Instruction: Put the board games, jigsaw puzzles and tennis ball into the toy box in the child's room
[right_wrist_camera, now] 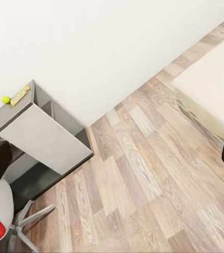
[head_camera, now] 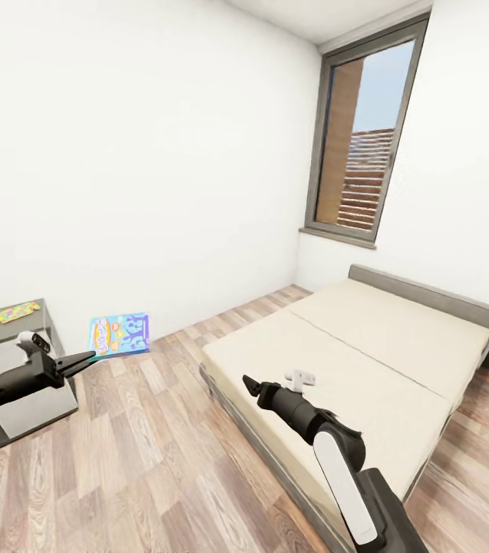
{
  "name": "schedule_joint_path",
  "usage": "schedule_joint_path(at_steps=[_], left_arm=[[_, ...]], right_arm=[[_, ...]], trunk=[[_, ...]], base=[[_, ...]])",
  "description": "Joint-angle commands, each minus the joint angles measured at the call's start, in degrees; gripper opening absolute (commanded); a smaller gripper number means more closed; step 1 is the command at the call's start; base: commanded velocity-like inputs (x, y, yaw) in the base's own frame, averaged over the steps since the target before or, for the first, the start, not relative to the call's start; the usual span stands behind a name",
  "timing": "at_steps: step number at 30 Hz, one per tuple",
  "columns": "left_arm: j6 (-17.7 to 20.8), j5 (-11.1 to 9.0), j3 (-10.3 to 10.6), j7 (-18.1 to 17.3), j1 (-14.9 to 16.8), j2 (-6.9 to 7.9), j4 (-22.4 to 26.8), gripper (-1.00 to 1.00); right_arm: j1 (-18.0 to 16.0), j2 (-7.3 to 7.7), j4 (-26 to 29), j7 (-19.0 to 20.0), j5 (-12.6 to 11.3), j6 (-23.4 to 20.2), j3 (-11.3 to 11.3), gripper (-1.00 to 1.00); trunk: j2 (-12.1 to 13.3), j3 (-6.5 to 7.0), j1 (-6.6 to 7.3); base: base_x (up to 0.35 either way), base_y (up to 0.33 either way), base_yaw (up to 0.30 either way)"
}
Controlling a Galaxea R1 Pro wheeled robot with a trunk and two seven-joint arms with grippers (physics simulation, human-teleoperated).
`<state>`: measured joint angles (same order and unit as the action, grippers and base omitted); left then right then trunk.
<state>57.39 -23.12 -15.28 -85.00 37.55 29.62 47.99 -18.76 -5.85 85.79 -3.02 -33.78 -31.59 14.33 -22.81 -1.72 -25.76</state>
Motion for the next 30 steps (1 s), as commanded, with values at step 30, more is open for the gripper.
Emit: schedule_joint_path(at_steps=[30], left_arm=[[0.6,-0.1,-0.2,-0.1,0.1,-0.08,0.0,-1.0]], right_arm=[[0.0,-0.08,-0.1,-0.5,-0.4,-0.2,1.6,1.0]], trunk=[[-0.1,0.67,-0.03]], base=[[0.0,0.0,0.276]])
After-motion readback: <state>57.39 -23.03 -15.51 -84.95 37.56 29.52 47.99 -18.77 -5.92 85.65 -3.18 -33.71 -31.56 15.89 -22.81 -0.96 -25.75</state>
